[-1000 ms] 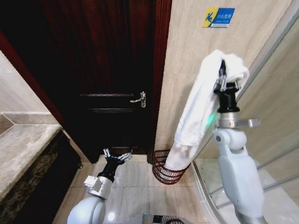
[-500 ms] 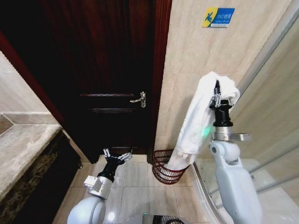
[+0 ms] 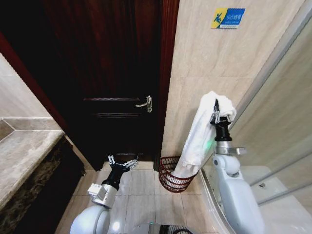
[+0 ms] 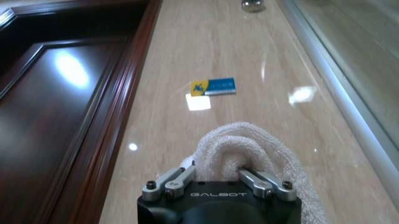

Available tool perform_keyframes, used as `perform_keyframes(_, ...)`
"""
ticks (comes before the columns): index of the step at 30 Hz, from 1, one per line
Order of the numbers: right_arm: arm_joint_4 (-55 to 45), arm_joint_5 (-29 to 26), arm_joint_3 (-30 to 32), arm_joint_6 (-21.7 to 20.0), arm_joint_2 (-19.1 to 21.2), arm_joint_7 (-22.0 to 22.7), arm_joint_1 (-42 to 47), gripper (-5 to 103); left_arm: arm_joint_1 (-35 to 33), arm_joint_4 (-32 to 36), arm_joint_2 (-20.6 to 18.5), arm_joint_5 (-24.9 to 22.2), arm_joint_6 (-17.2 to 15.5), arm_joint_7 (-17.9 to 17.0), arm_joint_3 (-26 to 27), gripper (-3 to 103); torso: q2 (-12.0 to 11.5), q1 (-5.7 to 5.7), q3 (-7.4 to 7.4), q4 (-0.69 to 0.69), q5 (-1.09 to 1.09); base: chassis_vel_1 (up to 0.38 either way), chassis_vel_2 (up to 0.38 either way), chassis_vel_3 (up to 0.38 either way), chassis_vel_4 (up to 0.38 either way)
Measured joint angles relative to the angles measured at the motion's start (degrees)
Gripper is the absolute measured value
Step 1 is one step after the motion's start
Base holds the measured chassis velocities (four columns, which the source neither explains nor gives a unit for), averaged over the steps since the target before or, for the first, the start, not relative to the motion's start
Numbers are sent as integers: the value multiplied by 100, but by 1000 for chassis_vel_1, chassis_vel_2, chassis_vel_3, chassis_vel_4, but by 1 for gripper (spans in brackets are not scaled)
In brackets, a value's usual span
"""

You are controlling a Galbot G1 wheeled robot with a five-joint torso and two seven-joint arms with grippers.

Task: Discard the used towel into the hamper.

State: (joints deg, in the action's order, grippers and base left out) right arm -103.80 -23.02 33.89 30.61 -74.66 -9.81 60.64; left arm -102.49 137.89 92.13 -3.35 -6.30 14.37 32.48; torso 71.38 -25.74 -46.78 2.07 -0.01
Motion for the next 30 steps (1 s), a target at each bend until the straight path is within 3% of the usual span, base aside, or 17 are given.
perform_keyframes(11,1127,120,-15,421,-187,-574,-2,12,0,0,0,0,0,0,0,100,0,0,0,0,0,0,0,0,0)
perform_keyframes(30,2611,269,-71,887,-522,-838,-271,12,0,0,0,0,0,0,0,100,0,0,0,1,0,0,0,0,0)
